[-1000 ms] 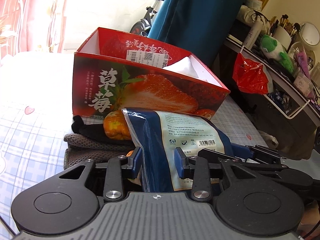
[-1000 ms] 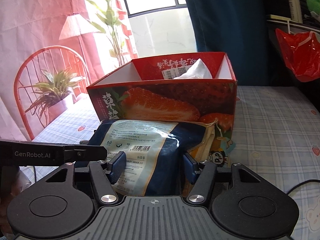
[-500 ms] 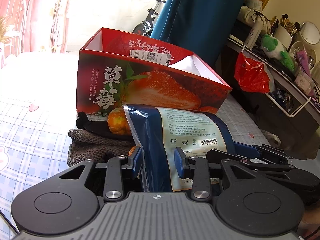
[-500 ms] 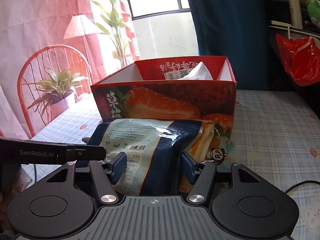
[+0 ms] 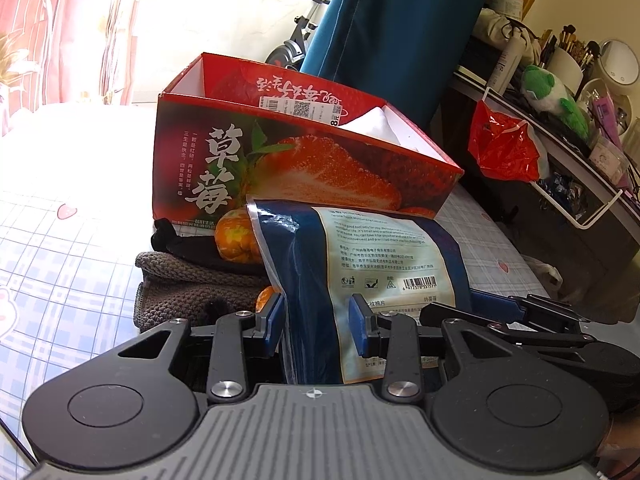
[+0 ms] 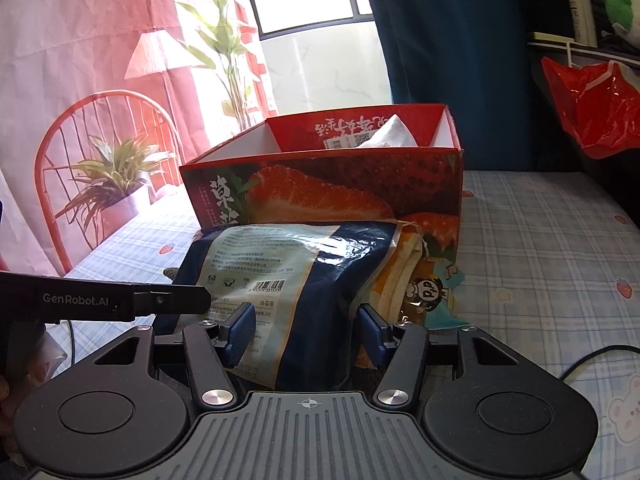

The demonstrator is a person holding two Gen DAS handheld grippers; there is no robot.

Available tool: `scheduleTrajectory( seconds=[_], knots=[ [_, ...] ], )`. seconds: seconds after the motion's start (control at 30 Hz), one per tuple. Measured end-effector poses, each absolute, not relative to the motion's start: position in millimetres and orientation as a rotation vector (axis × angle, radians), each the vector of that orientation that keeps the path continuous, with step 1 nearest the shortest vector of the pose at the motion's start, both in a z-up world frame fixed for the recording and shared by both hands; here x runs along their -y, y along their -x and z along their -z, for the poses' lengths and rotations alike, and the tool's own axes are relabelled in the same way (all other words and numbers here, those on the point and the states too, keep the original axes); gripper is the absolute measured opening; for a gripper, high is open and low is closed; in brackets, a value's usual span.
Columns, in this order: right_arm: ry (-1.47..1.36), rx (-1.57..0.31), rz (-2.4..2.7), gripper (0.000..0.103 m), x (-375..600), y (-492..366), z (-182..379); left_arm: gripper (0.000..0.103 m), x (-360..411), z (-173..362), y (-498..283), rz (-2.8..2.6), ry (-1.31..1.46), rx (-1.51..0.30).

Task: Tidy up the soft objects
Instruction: 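Grasp the blue bag with the left gripper while the right gripper grasps it too, then lift the blue bag into the red box and open both grippers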

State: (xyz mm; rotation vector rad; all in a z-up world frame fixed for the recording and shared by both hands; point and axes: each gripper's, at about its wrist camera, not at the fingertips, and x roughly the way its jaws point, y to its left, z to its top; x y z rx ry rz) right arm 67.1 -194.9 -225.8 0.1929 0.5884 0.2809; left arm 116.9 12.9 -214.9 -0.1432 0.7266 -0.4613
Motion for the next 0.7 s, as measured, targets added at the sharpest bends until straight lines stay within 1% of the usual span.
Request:
scheduleTrajectory(
  seconds=[0.2, 0.27, 0.4, 0.47, 0.7],
  knots=[
    [-0.208, -0.593, -0.283, 0.052, 196.2, -65.2, 227.2, 0.038, -13.2, 215.2, -116.5, 0.462, 0.144, -0.727],
    [-0.204, -0.584, -0.279, 0.05, 195.9, -64.4, 226.0, 0.038, -14.0, 216.6, -116.3, 0.462, 0.147, -0.727],
    [-0.186, -0.555, -0.274, 0.04, 194.7, -61.2, 221.3, 0.038, -15.0, 217.8, -116.2, 0.46, 0.156, -0.729],
    [-0.179, -0.553, -0.274, 0.038, 194.3, -60.7, 220.5, 0.038, -15.1, 217.7, -116.0, 0.458, 0.16, -0.728],
    [-0.199, -0.584, -0.283, 0.038, 195.6, -64.1, 225.6, 0.038, -13.5, 216.6, -114.3, 0.472, 0.16, -0.729]
  ],
)
